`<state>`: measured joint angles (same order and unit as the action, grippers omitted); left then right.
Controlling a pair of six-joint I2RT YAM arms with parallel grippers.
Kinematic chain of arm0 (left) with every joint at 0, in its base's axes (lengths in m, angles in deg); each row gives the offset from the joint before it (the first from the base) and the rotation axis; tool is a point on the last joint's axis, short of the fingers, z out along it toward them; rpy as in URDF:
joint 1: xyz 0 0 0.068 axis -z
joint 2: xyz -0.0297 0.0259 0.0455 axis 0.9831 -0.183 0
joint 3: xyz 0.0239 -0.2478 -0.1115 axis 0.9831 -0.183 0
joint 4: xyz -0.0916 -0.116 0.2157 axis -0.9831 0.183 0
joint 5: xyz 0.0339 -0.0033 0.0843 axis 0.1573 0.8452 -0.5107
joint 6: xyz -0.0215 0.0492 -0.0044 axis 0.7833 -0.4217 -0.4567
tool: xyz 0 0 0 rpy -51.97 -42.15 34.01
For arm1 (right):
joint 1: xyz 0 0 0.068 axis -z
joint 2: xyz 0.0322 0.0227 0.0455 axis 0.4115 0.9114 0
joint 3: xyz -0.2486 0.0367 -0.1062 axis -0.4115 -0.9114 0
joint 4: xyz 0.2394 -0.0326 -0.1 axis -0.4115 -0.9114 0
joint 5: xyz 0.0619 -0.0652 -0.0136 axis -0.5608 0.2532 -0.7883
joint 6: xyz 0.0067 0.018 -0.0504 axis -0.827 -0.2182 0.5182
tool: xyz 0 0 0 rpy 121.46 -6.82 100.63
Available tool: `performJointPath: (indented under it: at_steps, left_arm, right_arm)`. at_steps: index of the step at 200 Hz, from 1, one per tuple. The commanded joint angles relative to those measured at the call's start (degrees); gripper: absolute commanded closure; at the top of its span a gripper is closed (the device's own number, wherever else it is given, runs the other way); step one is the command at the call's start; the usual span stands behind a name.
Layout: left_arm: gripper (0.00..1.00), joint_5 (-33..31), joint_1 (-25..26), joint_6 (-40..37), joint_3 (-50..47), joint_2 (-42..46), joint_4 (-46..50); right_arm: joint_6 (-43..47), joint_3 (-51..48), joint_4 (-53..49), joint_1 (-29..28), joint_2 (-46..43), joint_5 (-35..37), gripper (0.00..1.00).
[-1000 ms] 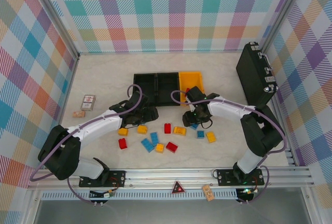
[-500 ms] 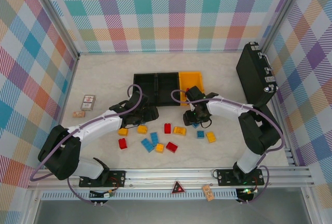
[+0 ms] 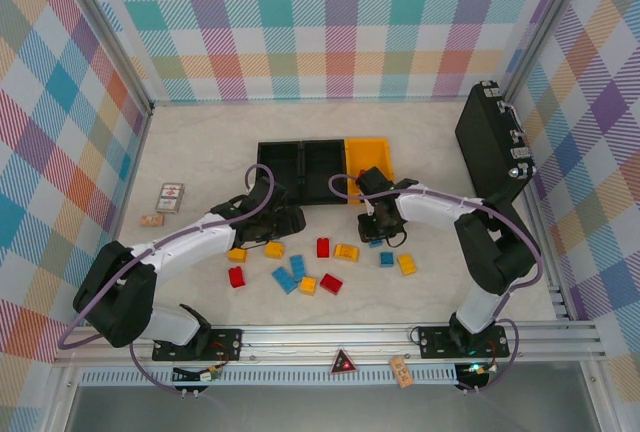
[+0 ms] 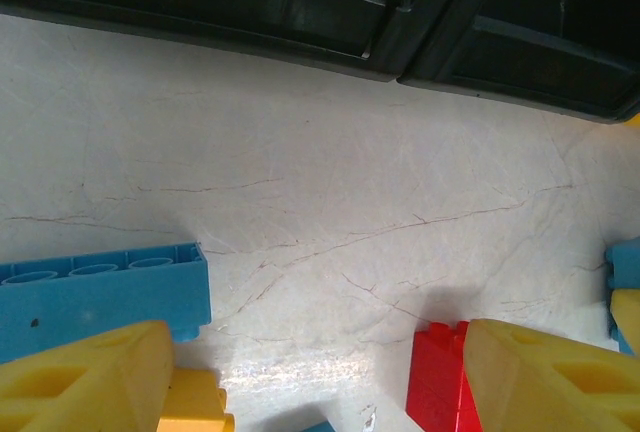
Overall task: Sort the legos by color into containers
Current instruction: Pick up the lego from the center of the table, then place the lego in the container.
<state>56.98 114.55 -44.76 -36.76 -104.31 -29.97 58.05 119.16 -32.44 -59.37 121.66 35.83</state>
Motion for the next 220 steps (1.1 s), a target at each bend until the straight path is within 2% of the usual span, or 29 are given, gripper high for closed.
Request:
performJointPath:
  at_steps: [1,51,148,220]
  left_arm:
    - [0.24,0.52,-0.48,0.61,-1.27,1.97,-1.64]
    - [0.24,1.25,-1.03,1.62,-1.37,3.67,-4.14]
    - [0.25,7.04,-8.89,5.22,-7.23,11.64,-8.24]
    - [0.25,7.43,-10.01,5.40,-8.26,13.31,-7.32]
  right_arm:
    - [-0.28,3.16,-2.05,-0.17,-3.47,-0.78,0.73]
    - [-2.27,13.47,-5.71,-0.17,-2.59,-3.16,0.73]
    - [-6.40,35.72,-12.35,-1.46,12.91,-2.64,0.73]
    - [-6.80,48.66,-16.62,-2.33,23.92,-1.31,0.71]
